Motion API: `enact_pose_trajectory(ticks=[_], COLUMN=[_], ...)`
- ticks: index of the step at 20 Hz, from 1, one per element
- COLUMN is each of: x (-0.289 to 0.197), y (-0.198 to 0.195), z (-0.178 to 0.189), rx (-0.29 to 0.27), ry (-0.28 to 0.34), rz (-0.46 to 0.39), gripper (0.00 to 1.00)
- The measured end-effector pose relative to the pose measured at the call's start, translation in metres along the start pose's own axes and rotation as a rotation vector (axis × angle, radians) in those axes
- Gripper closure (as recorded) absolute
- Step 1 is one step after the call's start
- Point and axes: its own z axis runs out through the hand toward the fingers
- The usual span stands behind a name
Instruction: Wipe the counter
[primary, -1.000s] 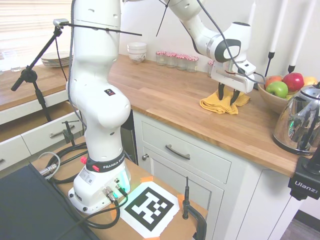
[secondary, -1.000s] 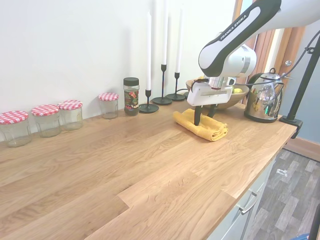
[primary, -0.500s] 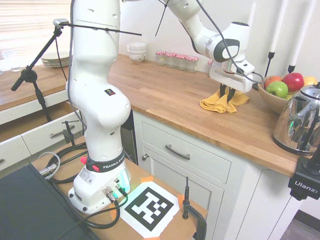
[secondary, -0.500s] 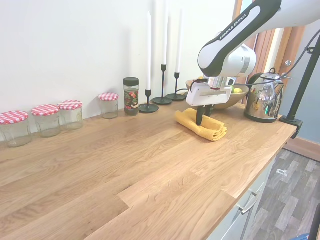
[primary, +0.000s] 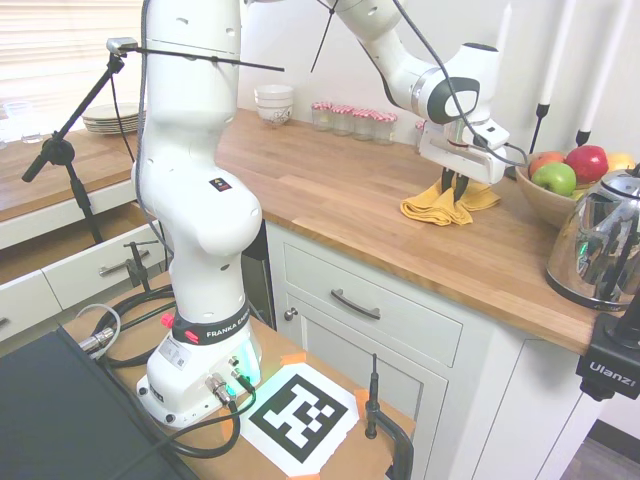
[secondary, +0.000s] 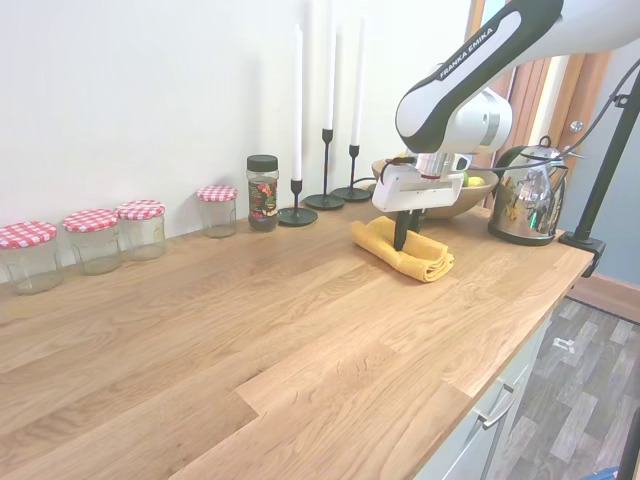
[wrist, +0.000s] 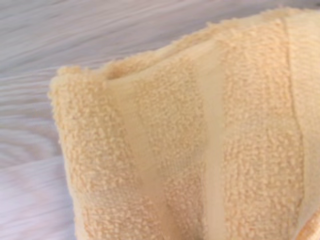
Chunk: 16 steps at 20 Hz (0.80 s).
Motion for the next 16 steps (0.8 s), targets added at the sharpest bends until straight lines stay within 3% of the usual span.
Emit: enact_pose_trajectory(ticks=[11,16], x=[-0.111,-0.19], y=[-0.099,-0.131], z=[0.007,0.009], rx=[-0.045,-0.064], ry=[0.034,0.075], rz=[-0.171,-0.266], gripper=[1.0,1.0])
